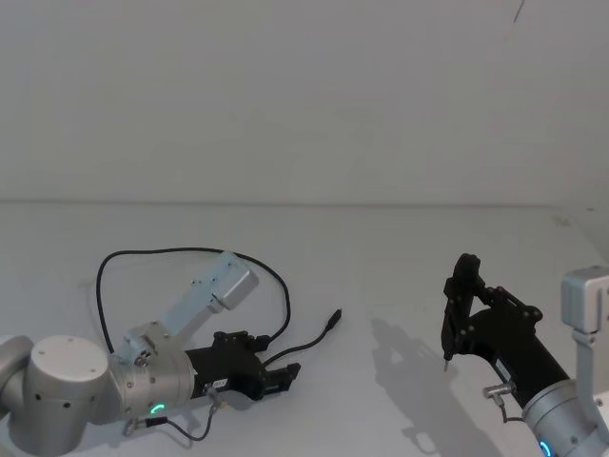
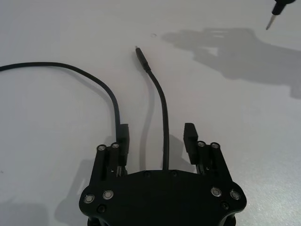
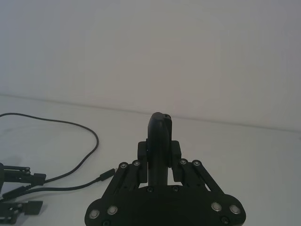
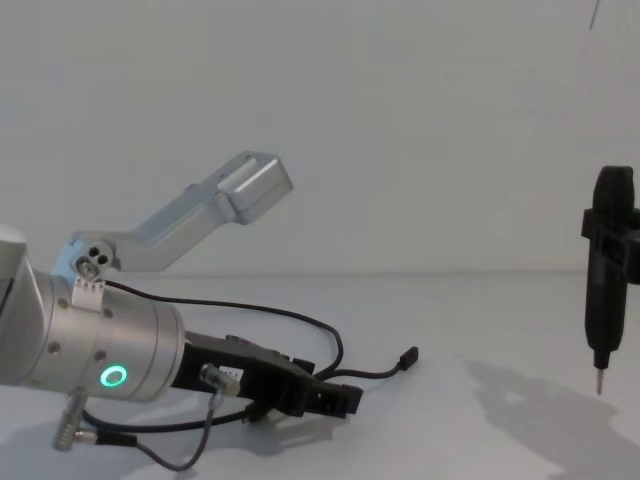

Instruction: Pick up the data cable with the one hand.

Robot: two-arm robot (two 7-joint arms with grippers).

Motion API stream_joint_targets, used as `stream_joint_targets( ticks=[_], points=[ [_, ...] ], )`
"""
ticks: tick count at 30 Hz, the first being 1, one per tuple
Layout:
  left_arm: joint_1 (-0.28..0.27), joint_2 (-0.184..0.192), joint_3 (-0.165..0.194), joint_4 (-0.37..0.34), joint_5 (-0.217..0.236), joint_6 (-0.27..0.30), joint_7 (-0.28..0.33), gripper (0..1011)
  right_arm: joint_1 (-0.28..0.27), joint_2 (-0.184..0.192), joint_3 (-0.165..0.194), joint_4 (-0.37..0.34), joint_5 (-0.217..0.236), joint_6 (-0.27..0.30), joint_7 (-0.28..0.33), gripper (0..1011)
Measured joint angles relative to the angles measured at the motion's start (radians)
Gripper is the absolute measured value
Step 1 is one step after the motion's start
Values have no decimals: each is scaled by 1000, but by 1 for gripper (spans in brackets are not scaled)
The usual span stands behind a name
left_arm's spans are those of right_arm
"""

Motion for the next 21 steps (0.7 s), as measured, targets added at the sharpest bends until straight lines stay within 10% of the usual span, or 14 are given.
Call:
stream_joint_targets(
  ticks=[21],
  points=[
    [17,-42,-14,33,21,-52,38,72,0,0,0,0,0,0,0,279]
  ],
)
